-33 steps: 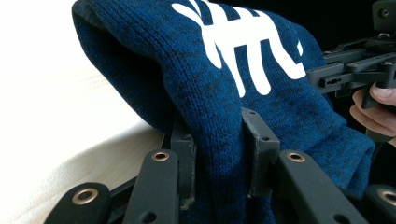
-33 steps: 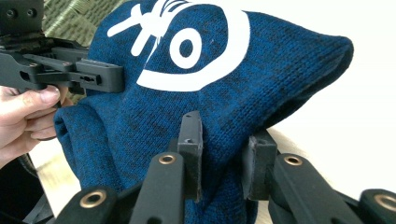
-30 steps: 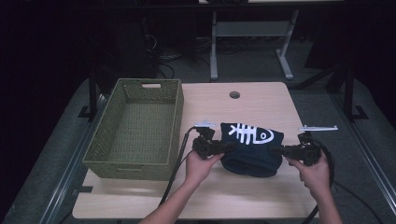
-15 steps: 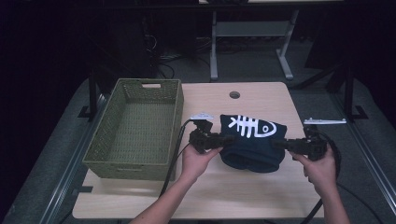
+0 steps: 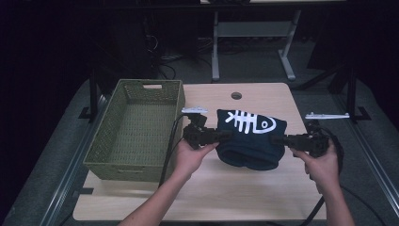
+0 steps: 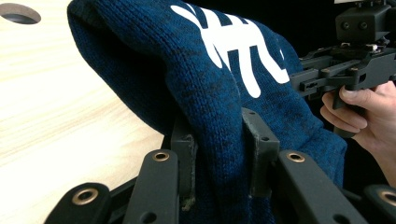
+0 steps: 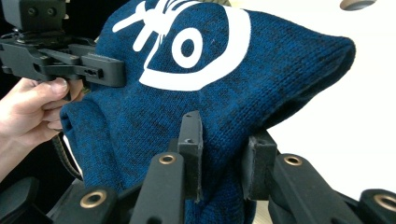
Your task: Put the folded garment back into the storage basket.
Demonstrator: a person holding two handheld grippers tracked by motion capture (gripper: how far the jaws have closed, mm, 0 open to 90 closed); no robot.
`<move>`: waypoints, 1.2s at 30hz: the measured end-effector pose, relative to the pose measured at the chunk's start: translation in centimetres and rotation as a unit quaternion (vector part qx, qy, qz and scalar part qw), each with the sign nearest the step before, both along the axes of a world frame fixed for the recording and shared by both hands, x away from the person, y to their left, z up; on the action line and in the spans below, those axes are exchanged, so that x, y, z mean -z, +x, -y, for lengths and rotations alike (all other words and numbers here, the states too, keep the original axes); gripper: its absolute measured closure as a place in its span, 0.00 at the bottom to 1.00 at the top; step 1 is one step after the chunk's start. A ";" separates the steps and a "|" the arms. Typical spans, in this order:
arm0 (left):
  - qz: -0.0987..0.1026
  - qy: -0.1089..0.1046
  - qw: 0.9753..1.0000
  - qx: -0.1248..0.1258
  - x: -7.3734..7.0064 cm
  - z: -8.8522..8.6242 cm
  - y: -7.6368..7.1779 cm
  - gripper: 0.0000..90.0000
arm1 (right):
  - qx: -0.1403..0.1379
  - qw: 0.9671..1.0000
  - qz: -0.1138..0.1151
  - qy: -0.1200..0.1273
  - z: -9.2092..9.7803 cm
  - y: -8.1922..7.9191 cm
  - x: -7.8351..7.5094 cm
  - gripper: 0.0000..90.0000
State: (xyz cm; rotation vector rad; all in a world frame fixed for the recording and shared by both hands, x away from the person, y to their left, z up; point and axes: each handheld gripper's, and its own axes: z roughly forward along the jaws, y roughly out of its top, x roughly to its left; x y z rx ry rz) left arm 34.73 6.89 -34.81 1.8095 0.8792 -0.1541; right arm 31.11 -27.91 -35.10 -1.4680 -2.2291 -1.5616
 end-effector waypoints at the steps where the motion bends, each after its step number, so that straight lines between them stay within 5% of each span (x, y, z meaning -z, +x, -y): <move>1: 0.001 0.000 1.000 0.000 -0.1 -0.2 0.0 0.78 | -0.001 1.000 0.000 0.002 -0.2 0.0 -0.2 0.81; 36: 0.016 -0.013 1.000 -0.024 -3.5 -6.4 0.1 0.78 | -0.050 0.998 0.021 0.014 -5.7 1.9 -3.8 0.81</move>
